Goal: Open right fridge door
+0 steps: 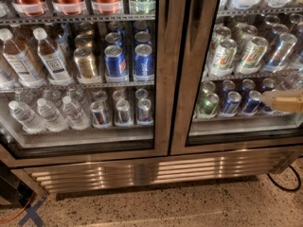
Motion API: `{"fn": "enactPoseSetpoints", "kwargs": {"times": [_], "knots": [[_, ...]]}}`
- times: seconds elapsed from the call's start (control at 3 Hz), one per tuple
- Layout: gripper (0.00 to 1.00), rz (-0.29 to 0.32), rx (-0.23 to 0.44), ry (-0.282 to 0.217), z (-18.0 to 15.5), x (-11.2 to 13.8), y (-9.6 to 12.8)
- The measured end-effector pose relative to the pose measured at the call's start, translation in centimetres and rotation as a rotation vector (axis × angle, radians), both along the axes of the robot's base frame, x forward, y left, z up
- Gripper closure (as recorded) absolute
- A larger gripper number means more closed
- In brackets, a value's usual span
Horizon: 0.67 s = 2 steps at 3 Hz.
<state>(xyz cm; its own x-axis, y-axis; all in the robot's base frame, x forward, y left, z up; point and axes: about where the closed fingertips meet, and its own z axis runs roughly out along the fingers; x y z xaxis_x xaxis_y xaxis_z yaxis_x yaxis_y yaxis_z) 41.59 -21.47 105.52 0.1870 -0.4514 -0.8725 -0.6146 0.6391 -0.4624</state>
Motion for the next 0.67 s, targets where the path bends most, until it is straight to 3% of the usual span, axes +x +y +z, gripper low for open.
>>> {"fn": "enactPoseSetpoints", "kwargs": {"times": [0.67], "knots": [[0.29,-0.021,0.142,-0.057,-1.9,3.6,-3.1]]}}
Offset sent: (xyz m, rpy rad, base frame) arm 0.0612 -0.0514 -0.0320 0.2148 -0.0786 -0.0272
